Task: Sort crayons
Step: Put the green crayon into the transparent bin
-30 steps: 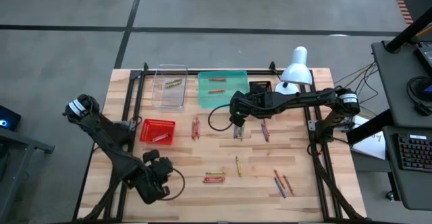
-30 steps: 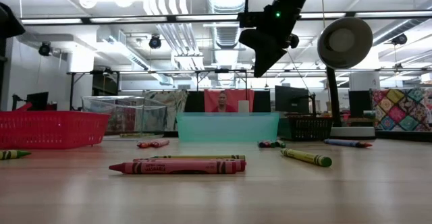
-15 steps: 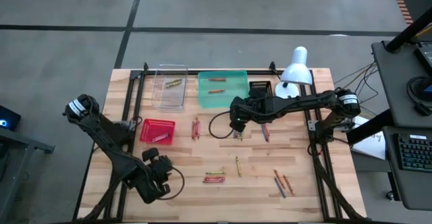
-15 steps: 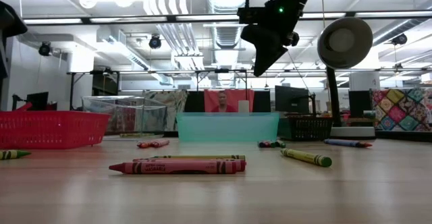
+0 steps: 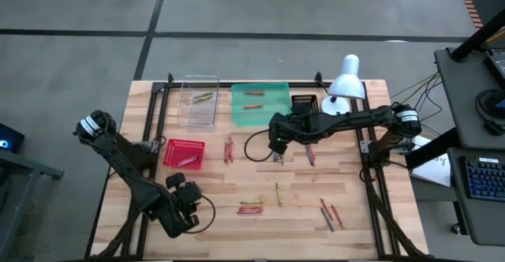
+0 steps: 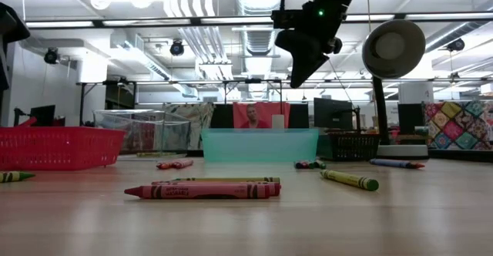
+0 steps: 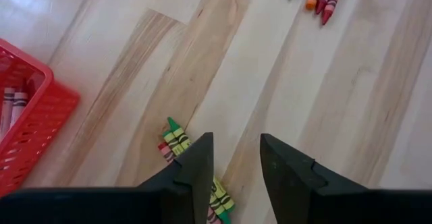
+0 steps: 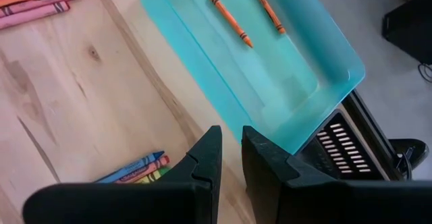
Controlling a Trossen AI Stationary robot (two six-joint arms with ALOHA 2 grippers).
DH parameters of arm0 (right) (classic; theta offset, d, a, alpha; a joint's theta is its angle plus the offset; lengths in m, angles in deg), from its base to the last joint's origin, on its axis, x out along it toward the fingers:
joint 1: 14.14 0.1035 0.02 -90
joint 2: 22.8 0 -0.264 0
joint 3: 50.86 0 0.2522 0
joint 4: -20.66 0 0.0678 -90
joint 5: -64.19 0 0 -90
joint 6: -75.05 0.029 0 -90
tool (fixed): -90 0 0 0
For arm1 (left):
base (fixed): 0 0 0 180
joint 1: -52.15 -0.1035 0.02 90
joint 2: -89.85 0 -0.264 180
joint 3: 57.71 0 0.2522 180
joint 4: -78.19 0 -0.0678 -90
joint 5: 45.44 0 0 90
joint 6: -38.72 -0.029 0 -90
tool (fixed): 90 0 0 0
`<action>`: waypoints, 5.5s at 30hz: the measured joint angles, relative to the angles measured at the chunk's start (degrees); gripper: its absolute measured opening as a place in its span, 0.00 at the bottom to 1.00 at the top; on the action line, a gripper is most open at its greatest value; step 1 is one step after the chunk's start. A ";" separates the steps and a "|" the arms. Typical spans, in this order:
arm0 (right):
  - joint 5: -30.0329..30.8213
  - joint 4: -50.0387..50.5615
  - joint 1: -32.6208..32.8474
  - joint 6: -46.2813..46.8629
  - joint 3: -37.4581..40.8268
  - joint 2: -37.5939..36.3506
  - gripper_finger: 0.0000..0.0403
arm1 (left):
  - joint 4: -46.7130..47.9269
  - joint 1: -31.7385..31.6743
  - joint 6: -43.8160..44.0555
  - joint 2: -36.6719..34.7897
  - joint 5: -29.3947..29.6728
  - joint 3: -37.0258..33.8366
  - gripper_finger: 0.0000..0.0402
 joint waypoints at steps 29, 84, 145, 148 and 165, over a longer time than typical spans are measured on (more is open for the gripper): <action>0.01 -0.11 0.00 1.13 0.31 0.00 0.12 | -1.38 0.61 3.42 0.43 0.04 -4.02 0.26; -0.04 -0.35 0.02 1.09 0.34 0.02 0.12 | -7.03 3.26 3.20 15.17 0.50 -3.84 0.26; -0.15 -1.50 0.00 0.88 1.82 0.02 0.12 | 10.03 -38.75 -30.25 -21.13 10.08 -3.78 0.00; -0.15 -1.77 0.00 0.87 1.98 0.02 0.12 | 9.28 -47.03 -38.52 -22.11 10.03 -3.78 0.00; -0.07 -3.21 -0.02 -0.46 2.85 0.02 0.12 | -10.53 -90.75 -78.92 -10.95 -14.07 -3.75 0.00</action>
